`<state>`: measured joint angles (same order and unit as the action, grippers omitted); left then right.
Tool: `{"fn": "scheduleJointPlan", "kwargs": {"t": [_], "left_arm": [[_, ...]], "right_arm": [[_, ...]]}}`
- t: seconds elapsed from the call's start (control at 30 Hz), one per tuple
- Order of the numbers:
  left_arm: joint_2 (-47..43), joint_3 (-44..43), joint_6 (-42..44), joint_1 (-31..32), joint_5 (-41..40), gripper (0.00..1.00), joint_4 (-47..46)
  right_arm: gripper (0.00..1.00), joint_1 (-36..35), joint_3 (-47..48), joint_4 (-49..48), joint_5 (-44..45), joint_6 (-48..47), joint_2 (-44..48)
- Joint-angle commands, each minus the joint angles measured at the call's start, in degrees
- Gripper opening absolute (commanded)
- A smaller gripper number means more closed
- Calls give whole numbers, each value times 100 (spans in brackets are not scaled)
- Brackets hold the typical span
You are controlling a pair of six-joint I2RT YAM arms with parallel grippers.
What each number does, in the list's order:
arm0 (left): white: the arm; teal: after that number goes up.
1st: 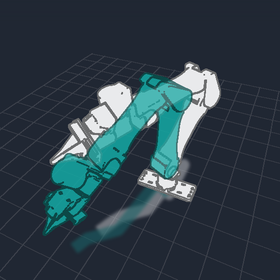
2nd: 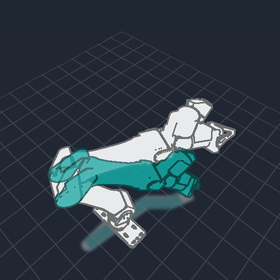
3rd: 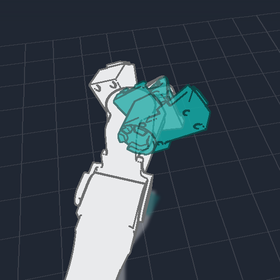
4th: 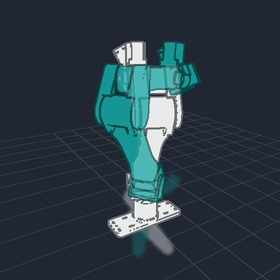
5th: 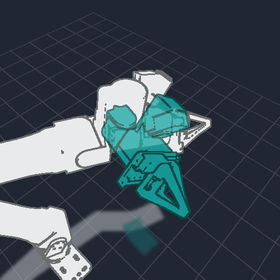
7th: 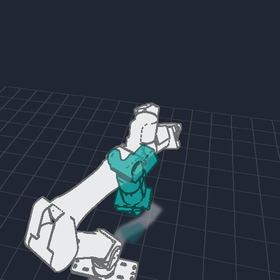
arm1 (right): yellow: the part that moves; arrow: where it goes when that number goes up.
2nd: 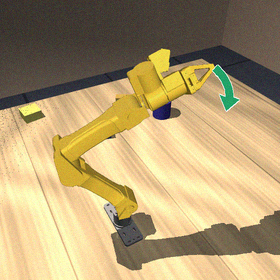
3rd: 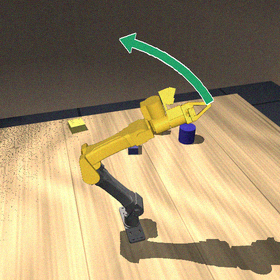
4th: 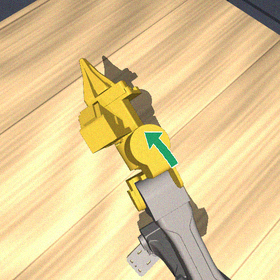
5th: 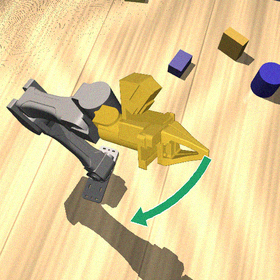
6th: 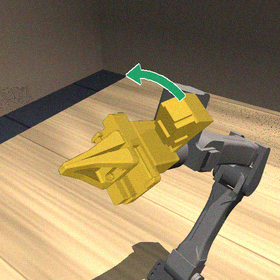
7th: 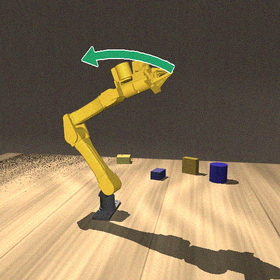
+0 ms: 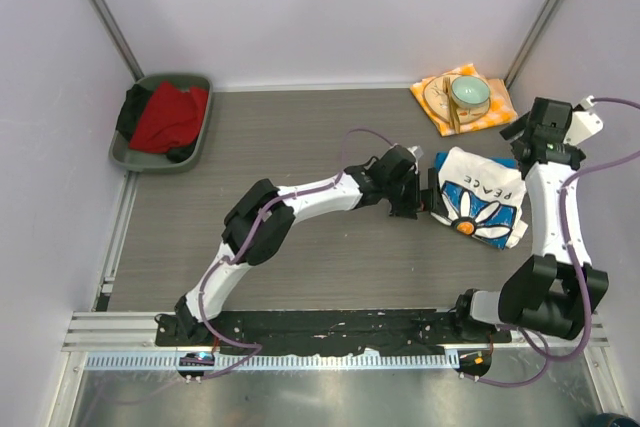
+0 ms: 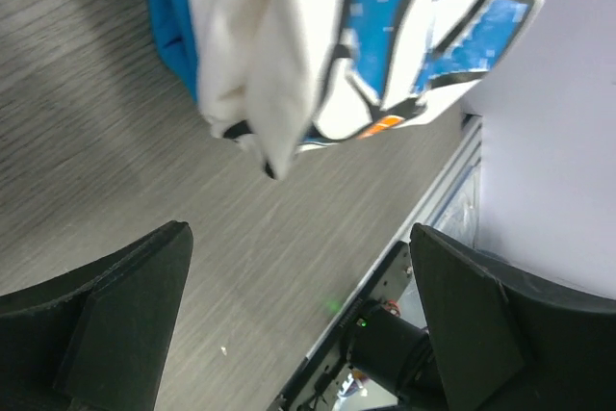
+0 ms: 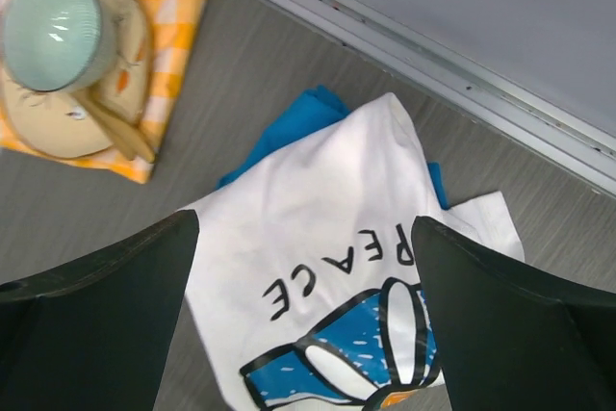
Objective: Fold and stack the t-shirts
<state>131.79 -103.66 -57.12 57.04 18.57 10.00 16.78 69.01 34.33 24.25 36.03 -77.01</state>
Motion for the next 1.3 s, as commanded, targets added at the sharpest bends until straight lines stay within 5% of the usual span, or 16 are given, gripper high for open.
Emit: {"fn": "scheduleJointPlan", "kwargs": {"t": [0.0, 0.2, 0.43, 0.73, 1.27], "left_arm": [[-777, -84, 219, -78, 42, 100, -59], [-760, -663, 202, -202, 577, 100, -295], [65, -1613, -343, -228, 1483, 100, -1167], [1033, -2150, -853, -228, 1852, 100, -1879], [1306, -1334, -721, -228, 1975, 100, -2406]], "right_arm": [[99, -34, 157, -100, -876, -122, 468], [100, -34, -546, -847, -2317, -96, 319], [100, -34, -995, -1235, -2803, -26, 117], [100, -25, -1197, -1332, -2566, -70, 160], [100, 159, -2427, -2122, -1494, 352, 29]]}}
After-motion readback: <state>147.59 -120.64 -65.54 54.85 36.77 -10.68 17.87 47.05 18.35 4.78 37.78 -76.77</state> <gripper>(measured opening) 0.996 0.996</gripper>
